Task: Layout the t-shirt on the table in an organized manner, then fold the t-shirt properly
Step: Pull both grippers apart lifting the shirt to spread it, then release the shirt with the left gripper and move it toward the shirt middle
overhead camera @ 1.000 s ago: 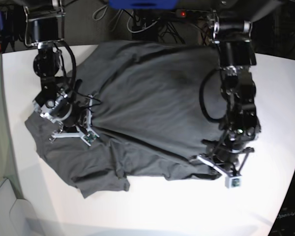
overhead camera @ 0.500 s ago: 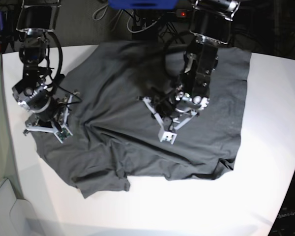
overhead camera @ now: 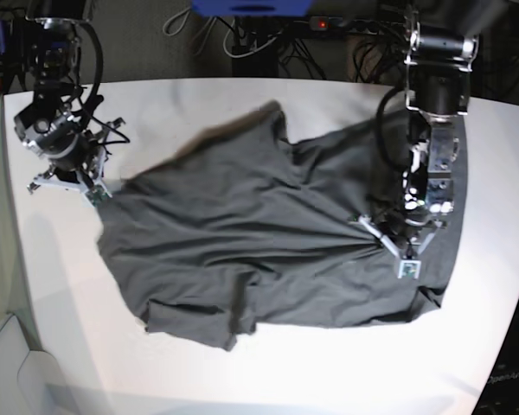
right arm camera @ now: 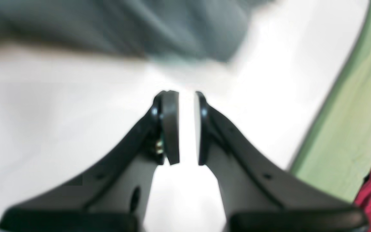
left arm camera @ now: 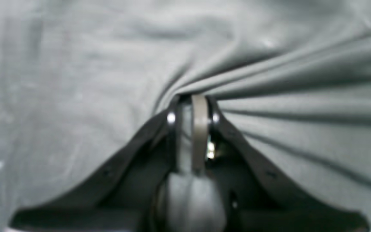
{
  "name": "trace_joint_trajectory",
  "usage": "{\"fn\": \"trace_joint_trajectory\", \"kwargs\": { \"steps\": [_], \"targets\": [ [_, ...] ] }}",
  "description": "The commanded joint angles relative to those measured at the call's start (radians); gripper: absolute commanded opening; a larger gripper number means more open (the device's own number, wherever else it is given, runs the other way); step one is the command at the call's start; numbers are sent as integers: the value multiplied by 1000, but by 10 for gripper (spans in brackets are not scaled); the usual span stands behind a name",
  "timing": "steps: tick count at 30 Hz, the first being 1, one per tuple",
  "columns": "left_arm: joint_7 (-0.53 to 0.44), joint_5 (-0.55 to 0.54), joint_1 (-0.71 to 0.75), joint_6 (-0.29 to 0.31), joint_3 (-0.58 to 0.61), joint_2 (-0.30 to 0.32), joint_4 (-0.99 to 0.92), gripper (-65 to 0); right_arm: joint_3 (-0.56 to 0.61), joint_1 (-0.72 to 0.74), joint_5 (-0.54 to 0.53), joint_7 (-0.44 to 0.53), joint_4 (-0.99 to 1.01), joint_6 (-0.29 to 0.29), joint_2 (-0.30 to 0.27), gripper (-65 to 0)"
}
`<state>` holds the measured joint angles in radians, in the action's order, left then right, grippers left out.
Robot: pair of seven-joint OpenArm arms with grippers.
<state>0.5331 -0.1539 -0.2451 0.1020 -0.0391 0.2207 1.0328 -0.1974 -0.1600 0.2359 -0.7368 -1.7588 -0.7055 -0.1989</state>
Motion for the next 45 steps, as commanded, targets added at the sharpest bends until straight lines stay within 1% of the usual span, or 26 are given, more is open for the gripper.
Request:
{"fn": "trace_joint_trajectory", "kwargs": {
  "steps": [1, 3, 7, 10, 14, 16, 18, 20, 22, 26, 30, 34, 36, 41, 43, 45],
  "targets": [
    [66, 29, -1, -18, -8, 19, -26, -587, -1, 0, -5, 13, -17, 7, -7, -585],
    [58, 26, -15, -18, -5, 41, -27, -587, 2, -16, -8, 15, -17, 7, -6, -585],
    [68, 26, -15, -18, -6, 39, 56, -587, 3, -17, -5, 12, -17, 7, 20, -585],
    [150, 24, -15, -18, -5, 30, 192, -587, 5, -31, -5, 12, -19, 7, 28, -585],
    [290, 23, -15, -18, -3, -39, 435, -587, 55, -37, -7, 12, -19, 7, 29, -585],
    [347, 24, -15, -18, 11, -94, 536, -587, 69, -48, -8, 12, -19, 7, 37, -585],
    [379, 29, -15, -18, 44, -149, 579, -587, 69, -52, -7, 13, -19, 7, 59, -582],
    [373, 37, -15, -18, 109, -209, 559, -587, 68, -56, -8, 20, -19, 7, 66, -581],
    [341, 49, -15, -18, 166, -249, 495, -587, 68, -57, -10, 20, -19, 7, 66, -581],
    [219, 83, -24, -26, 270, -304, 314, -587, 69, -57, -7, 16, -19, 7, 83, -581],
    [150, 101, -75, -26, 293, -338, 120, -587, 69, -59, -10, 13, -17, 7, 85, -581],
    [111, 92, -113, -26, 293, -340, -18, -587, 71, -49, -11, 13, -16, 7, 86, -578],
    [84, 98, -118, -26, 290, -337, -53, -587, 83, -46, -11, 15, -13, 7, 86, -548],
    [61, 99, -118, -26, 292, -335, -90, -587, 92, 6, -11, 20, 29, 7, 86, -382],
    [61, 99, -119, -26, 292, -335, -99, -587, 92, 32, -11, 20, 69, 7, 86, -327],
    [61, 99, -119, -26, 292, -333, -101, -587, 92, 55, -11, 21, 106, 7, 85, -294]
  ]
}}
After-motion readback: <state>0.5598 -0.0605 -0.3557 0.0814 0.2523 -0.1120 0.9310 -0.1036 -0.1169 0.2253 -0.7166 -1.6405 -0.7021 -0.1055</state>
